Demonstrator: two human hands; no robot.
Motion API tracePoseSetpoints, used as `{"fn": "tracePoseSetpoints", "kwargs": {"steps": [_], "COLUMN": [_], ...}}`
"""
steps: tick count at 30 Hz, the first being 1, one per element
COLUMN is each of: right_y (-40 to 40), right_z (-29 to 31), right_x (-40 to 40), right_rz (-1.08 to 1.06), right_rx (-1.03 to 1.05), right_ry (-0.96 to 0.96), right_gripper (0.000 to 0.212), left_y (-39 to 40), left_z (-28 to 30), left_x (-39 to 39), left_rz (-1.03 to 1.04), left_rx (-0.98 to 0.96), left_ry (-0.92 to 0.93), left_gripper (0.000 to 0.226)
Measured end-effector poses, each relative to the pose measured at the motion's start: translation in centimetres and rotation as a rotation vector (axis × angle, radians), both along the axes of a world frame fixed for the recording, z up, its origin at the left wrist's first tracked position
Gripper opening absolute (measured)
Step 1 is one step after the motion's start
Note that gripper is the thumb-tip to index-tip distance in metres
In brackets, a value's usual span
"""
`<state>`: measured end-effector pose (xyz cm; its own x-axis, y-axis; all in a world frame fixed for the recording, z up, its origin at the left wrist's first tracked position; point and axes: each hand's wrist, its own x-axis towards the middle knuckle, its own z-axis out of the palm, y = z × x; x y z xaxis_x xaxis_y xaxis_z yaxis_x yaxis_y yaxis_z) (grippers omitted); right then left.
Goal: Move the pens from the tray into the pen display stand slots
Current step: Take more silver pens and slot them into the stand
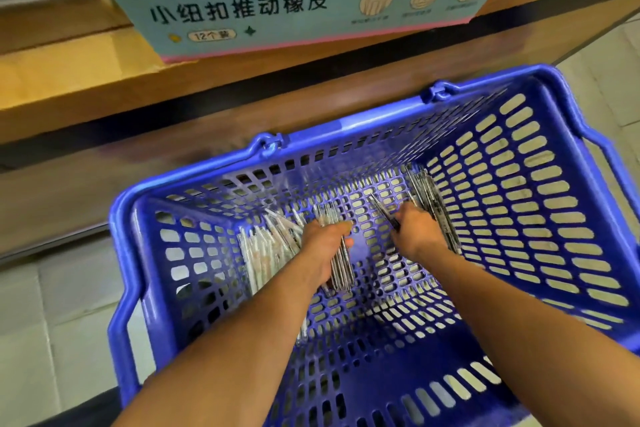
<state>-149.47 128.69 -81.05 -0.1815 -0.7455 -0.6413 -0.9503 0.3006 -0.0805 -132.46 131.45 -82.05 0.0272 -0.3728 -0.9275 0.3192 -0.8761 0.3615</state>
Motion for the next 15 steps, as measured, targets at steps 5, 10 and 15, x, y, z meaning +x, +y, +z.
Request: {"fn": "tracePoseSetpoints", "kwargs": {"steps": [5, 10, 15], "right_y": [0.6, 0.5, 0.2], "right_z": [0.2, 1.8, 2.9], "right_x": [0.3, 2.6, 3.2], "right_rz": [0.003, -0.331, -0.33], "right_rx": [0.165, 0.326, 0.389], "right_ry": [-0.19, -0.801, -0.907], "right_gripper": [0.02, 0.017, 0.019], "left_y": [-0.2, -0.2, -0.2], "left_z": [-0.2, -0.1, -0.7], "left_x": [-0.1, -0.4, -0.4], "left_rz": [0.054, 0.077, 0.027], "left_rx": [0.002, -0.05, -0.068], "left_ry": [0.016, 0.108, 0.095], "left_gripper": [0.052, 0.096, 0.089]}}
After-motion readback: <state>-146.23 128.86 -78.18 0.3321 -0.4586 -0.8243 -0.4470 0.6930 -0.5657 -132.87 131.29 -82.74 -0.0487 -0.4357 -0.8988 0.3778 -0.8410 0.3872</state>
